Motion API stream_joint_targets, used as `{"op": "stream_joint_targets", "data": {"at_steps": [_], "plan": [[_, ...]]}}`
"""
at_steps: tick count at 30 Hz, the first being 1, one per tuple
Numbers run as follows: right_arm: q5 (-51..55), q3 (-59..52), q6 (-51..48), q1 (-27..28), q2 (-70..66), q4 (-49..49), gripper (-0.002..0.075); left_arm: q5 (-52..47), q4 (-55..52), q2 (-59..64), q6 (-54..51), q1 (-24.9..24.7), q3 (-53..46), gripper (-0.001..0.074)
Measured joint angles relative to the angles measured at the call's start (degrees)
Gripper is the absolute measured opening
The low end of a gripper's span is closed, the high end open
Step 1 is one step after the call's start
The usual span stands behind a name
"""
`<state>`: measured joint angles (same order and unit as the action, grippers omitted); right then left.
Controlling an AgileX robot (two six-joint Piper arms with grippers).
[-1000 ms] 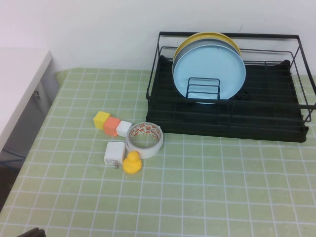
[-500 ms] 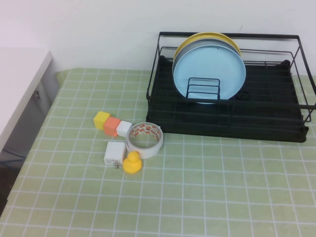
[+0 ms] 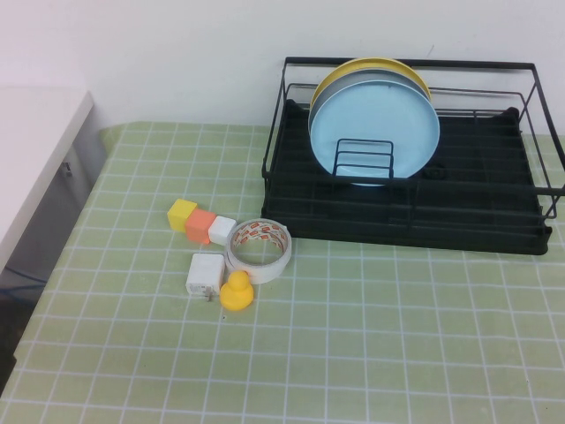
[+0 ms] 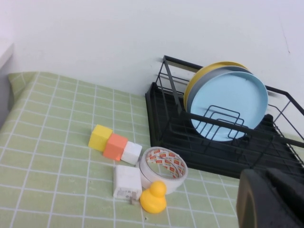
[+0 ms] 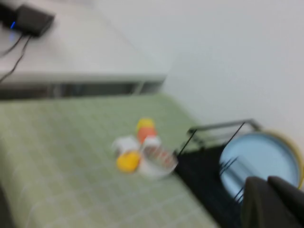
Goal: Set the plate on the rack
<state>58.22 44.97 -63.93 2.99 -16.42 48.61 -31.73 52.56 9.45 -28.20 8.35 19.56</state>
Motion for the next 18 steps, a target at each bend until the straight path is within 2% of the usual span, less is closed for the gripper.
{"op": "stream_joint_targets", "data": {"at_steps": [4,7,10,15,18], "plan": [[6.56,-3.65,7.56,0.0,4.76,-6.47,0.0003,-1.21,0.0,0.0,0.0,0.0,0.0,0.0],[5.57,-7.48,13.98,0.0,7.38,-9.85,0.0003,-2.04,0.0,0.0,0.0,0.0,0.0,0.0],[-1.57,-11.15,15.38,0.0,9.62,-13.5,0.0003,-3.04,0.0,0.0,0.0,0.0,0.0,0.0],[-20.63,-19.55,17.51,0.0,10.81,-22.77,0.0003,-4.29,0.0,0.0,0.0,0.0,0.0,0.0],[-33.77,-28.08,17.85,0.0,10.81,-22.46,0.0002,-4.29,0.0,0.0,0.0,0.0,0.0,0.0]]}}
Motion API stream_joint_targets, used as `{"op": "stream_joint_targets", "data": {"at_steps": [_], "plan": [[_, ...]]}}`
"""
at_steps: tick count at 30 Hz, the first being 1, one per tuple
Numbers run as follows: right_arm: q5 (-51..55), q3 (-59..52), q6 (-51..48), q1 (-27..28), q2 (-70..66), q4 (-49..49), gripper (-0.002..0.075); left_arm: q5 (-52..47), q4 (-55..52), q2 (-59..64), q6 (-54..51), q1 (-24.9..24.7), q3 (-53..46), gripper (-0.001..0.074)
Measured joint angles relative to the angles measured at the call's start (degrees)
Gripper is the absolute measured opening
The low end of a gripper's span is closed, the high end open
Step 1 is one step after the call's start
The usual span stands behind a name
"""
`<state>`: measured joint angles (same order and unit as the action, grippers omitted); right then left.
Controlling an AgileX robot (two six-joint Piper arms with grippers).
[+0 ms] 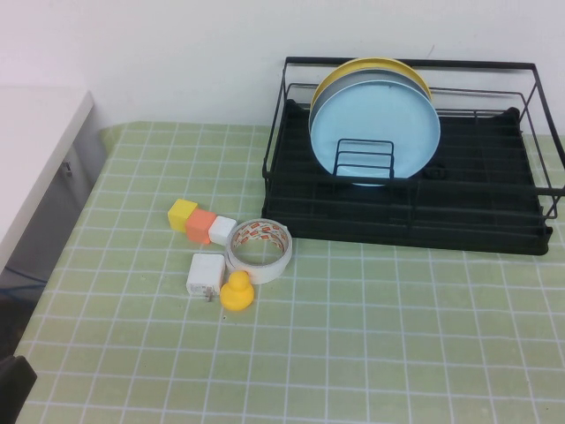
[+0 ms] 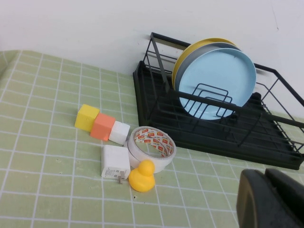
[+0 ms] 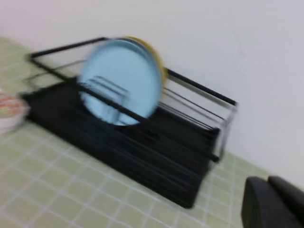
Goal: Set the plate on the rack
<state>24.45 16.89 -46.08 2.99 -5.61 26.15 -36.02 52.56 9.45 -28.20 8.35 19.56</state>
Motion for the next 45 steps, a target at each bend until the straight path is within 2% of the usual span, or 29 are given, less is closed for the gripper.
{"op": "stream_joint_targets", "data": {"at_steps": [3,5,7,10,13,20,45], "plan": [[-8.81,-8.31,3.14,0.0,1.71,-2.76,0.0002,0.0,0.0,0.0,0.0,0.0,0.0,0.0],[-12.92,-13.02,13.28,0.0,3.96,-10.33,0.0001,-0.27,0.0,0.0,0.0,0.0,0.0,0.0],[-16.03,-17.03,28.03,0.0,5.72,-21.59,0.0001,-0.68,0.0,0.0,0.0,0.0,0.0,0.0],[-14.24,-18.42,43.1,0.11,6.22,-31.55,0.0001,-1.47,0.0,0.0,0.0,0.0,0.0,0.0],[-10.98,-18.41,48.01,0.11,6.32,-34.64,0.0001,-1.6,0.0,0.0,0.0,0.0,0.0,0.0],[-5.23,-18.21,49.93,0.11,6.32,-35.25,0.0001,-1.74,0.0,0.0,0.0,0.0,0.0,0.0],[-4.68,-18.08,50.28,0.11,6.32,-35.25,0.0,-1.9,0.0,0.0,0.0,0.0,0.0,0.0]]}}
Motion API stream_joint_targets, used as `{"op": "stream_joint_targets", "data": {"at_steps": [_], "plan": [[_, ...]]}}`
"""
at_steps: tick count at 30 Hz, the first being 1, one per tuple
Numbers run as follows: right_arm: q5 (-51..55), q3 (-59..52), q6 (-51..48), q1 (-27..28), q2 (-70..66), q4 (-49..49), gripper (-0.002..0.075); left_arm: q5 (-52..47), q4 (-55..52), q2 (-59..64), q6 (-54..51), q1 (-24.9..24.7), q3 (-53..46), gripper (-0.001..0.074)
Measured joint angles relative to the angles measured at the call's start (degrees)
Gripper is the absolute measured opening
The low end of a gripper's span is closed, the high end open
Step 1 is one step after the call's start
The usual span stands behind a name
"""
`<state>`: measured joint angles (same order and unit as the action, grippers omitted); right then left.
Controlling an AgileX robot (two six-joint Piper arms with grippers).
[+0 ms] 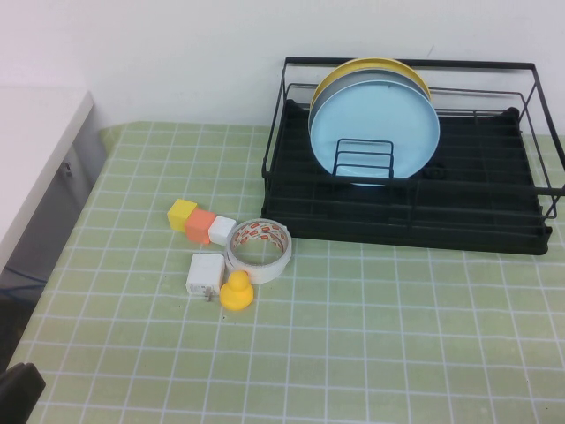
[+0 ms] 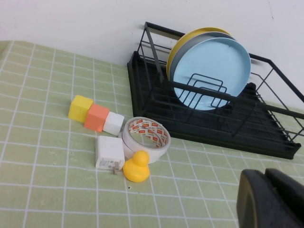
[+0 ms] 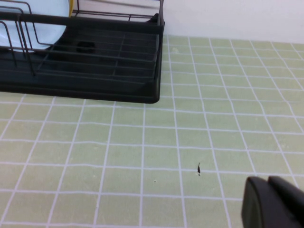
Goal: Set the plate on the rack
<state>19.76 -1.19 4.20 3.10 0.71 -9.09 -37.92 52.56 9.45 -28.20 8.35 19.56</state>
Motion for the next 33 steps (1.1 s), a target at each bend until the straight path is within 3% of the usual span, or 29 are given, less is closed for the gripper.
{"op": "stream_joint_targets", "data": {"at_steps": [6,13,15,20,23,27,33], "plan": [[0.22,0.0,0.0,0.0,0.0,0.0,0.0,3.09,-0.71,-0.84,-1.68,-0.97,-0.96,0.0],[0.22,0.0,0.0,0.0,0.0,0.0,0.0,15.45,-5.68,-4.19,0.63,-11.75,-7.46,0.0],[0.22,0.0,0.0,0.0,0.0,0.0,0.0,19.53,-12.38,-5.0,7.21,-13.57,-9.67,0.0],[0.22,0.0,0.0,0.0,0.0,0.0,0.0,27.46,-37.44,-6.84,35.19,-14.15,-17.32,0.0],[0.22,0.0,0.0,0.0,0.0,0.0,0.0,28.6,-45.33,-8.6,42.73,-13.64,-20.57,0.0],[0.22,0.0,0.0,0.0,0.0,0.0,0.0,27.88,-48.4,-9.96,42.89,-13.31,-20.7,0.0],[0.22,0.0,0.0,0.0,0.0,0.0,0.0,20.71,-48.86,-10.0,34.12,-13.18,-20.7,0.0]]}}
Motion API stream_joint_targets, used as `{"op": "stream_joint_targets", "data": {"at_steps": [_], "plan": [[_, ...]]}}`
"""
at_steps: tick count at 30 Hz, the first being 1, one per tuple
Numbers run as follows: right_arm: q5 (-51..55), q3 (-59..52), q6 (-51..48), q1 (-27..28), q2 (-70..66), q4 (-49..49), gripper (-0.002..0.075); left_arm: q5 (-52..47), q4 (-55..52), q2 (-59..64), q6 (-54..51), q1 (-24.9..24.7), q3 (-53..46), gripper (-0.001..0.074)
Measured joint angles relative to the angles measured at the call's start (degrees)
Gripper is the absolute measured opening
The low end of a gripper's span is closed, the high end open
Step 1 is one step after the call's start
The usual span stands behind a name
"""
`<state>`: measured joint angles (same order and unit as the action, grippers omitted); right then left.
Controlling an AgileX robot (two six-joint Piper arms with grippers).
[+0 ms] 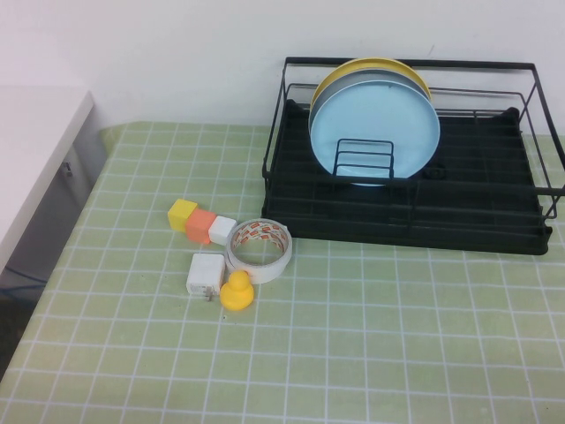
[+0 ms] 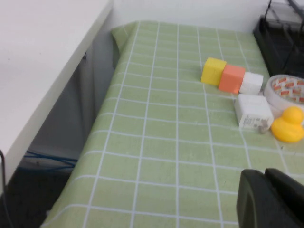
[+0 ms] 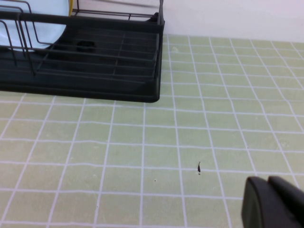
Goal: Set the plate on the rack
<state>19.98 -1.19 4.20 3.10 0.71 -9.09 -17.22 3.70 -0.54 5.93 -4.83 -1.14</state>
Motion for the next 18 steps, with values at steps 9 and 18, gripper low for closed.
{"op": "stream_joint_targets", "data": {"at_steps": [9,18], "plan": [[0.0,0.0,0.11,0.0,0.0,0.0,0.0,-0.68,0.22,0.0,-3.12,0.0,0.11,-0.0001],[0.0,0.0,0.11,0.0,0.0,0.0,0.0,-0.68,0.27,-0.09,-3.12,0.11,0.11,-0.0001]]}}
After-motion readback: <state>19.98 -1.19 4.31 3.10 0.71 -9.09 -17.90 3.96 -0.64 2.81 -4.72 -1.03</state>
